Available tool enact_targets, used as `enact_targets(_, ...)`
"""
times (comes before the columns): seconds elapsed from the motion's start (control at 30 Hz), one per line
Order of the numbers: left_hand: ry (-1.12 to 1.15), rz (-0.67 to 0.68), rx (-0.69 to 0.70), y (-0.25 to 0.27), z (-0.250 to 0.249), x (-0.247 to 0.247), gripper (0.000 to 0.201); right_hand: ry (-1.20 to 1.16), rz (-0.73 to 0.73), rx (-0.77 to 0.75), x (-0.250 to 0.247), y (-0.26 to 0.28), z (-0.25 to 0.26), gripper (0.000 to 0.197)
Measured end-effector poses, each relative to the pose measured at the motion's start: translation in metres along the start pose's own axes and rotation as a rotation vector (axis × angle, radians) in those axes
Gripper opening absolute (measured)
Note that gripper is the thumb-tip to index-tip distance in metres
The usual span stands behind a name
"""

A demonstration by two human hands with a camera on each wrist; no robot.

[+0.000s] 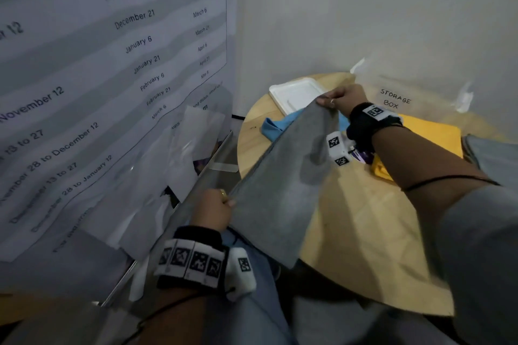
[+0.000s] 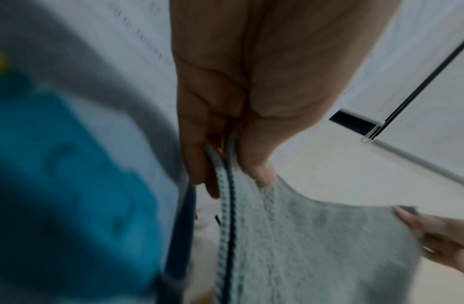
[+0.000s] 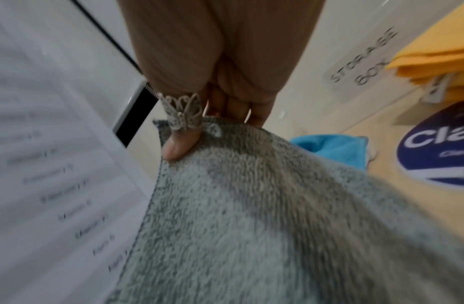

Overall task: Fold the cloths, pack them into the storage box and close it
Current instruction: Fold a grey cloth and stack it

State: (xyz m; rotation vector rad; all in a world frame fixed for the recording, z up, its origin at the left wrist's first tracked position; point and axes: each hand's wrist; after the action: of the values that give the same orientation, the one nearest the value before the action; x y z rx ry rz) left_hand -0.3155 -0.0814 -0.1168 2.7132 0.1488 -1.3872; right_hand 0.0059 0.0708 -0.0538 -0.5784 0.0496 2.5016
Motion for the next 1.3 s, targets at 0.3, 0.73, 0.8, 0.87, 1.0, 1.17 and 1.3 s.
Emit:
enact_targets(0.3, 0.024, -0.117, 0.344, -0.046, -0.036, -0.063, 0.019, -0.107, 0.067, -0.059, -0.127, 0.039, -0.001, 0.032)
enact_targets(0.73, 0.020, -0.162, 0.611, -0.073, -0.089, -0.086, 0.032, -0.027, 0.001, -0.088, -0.216, 0.102, -0.020, 0.026)
enact_targets(0.8, -0.115, -0.084, 0.601, -0.083, -0.092, -0.075, 0.030, 0.049, -0.057, -0.058, -0.210, 0.099, -0.031, 0.020)
enact_targets(0.87, -0.238, -0.018, 0.592, -0.092, -0.102, -0.066, 0.022, 0.148, -0.105, -0.064, -0.202, 0.091, -0.038, 0.024)
enact_targets(1.0, -0.225, -0.272, 0.641, -0.112, -0.132, -0.064, 0.019, 0.186, -0.226, -0.090, -0.198, 0.070, -0.032, 0.030)
enact_targets(1.17, -0.098, -0.413, 0.712, -0.119, -0.143, -0.066, 0.020, 0.142, -0.322, -0.268, -0.218, 0.082, -0.019, 0.019)
enact_targets(1.3, -0.050, -0.205, 0.747, -0.116, -0.108, -0.037, 0.020, 0.273, -0.171, -0.220, -0.211, 0.129, -0.053, 0.028)
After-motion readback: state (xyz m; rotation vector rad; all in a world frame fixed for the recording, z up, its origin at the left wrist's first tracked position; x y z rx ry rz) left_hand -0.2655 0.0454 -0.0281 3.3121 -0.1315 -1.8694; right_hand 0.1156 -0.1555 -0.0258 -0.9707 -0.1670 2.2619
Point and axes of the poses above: each hand's wrist, its own y-axis away from the middle knuckle, its own x-axis out of the palm, z = x × y, and after that the axes turned 14 degrees about -z, right-handed
